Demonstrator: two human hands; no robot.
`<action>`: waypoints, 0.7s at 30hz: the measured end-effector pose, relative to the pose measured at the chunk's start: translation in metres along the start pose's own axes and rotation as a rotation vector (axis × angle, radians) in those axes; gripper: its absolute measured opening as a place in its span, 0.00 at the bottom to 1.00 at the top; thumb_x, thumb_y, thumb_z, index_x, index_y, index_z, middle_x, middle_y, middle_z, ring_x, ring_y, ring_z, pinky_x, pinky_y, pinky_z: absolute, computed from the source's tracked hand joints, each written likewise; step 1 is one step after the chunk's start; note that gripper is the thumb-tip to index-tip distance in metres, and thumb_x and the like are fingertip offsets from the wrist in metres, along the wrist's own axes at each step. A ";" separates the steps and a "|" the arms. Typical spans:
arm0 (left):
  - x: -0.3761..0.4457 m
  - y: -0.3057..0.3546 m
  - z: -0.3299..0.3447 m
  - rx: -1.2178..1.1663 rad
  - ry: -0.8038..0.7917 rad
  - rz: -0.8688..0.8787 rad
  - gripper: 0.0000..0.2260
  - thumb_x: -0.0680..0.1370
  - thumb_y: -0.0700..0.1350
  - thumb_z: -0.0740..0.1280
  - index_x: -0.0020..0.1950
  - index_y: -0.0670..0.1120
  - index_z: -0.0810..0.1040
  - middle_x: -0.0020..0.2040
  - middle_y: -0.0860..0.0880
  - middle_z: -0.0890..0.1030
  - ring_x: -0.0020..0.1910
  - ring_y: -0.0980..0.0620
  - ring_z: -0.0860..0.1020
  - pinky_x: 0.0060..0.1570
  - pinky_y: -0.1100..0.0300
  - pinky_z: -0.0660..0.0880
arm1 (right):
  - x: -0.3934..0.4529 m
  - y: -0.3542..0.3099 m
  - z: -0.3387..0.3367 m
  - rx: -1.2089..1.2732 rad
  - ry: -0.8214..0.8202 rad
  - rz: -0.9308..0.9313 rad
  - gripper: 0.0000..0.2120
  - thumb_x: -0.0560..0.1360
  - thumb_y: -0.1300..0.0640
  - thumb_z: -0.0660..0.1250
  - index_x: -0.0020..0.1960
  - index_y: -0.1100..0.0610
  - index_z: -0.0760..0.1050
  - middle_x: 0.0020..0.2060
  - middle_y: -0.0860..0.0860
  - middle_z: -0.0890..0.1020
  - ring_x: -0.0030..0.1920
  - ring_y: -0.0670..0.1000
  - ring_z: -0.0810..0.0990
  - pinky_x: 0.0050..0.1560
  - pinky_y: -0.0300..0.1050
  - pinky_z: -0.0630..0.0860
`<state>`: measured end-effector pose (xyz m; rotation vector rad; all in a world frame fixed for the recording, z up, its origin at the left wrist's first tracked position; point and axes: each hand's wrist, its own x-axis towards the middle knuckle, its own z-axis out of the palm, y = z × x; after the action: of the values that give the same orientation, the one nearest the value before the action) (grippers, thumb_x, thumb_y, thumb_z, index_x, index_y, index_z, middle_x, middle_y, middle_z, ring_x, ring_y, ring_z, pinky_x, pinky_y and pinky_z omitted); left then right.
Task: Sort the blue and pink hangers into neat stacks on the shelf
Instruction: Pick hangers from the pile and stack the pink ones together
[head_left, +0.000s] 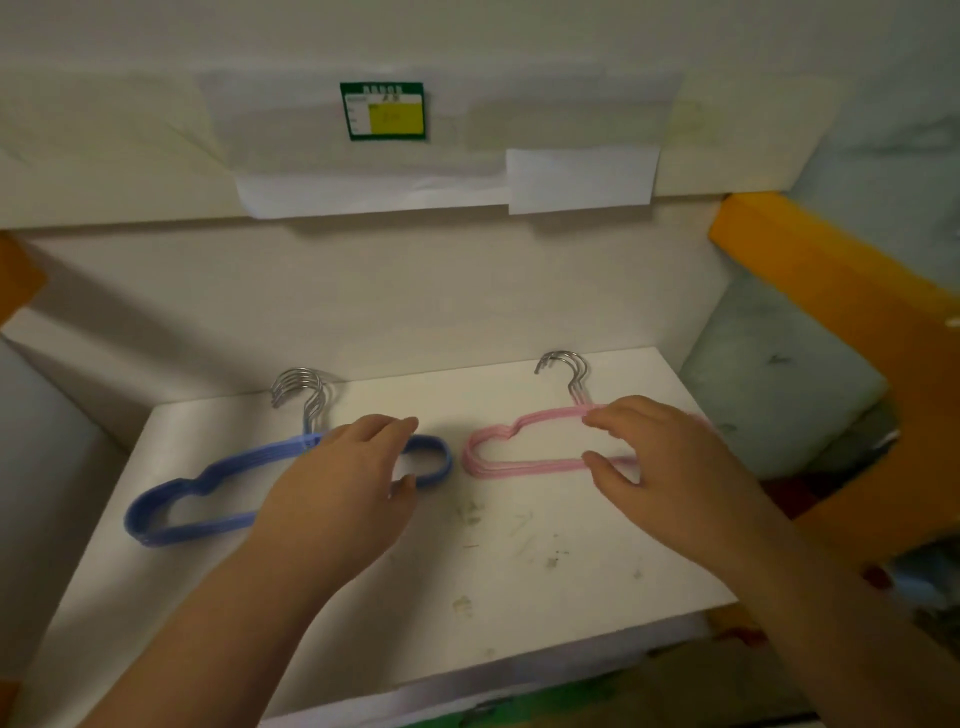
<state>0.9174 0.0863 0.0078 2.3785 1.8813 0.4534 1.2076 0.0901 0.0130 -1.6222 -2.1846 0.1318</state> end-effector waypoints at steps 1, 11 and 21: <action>-0.003 0.001 -0.001 0.032 -0.025 0.016 0.22 0.77 0.52 0.62 0.71 0.55 0.67 0.68 0.57 0.72 0.62 0.52 0.74 0.55 0.56 0.76 | -0.007 -0.005 -0.001 -0.006 0.021 0.007 0.16 0.76 0.46 0.66 0.63 0.46 0.75 0.58 0.40 0.79 0.56 0.41 0.76 0.57 0.37 0.73; -0.100 0.018 -0.036 0.151 -0.016 -0.120 0.18 0.78 0.56 0.59 0.68 0.55 0.70 0.64 0.56 0.75 0.60 0.53 0.75 0.55 0.54 0.75 | -0.063 -0.048 -0.012 -0.103 -0.115 -0.055 0.21 0.75 0.40 0.63 0.66 0.43 0.72 0.61 0.39 0.76 0.58 0.43 0.74 0.58 0.40 0.72; -0.263 0.049 -0.069 0.172 -0.003 -0.489 0.20 0.78 0.58 0.60 0.70 0.60 0.68 0.64 0.61 0.73 0.59 0.56 0.73 0.55 0.57 0.76 | -0.128 -0.126 -0.018 -0.008 -0.287 -0.369 0.21 0.76 0.39 0.59 0.68 0.42 0.68 0.58 0.40 0.74 0.56 0.44 0.73 0.53 0.41 0.74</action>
<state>0.8905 -0.1865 0.0368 1.8905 2.4783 0.2512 1.1313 -0.0721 0.0345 -1.2363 -2.6642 0.2612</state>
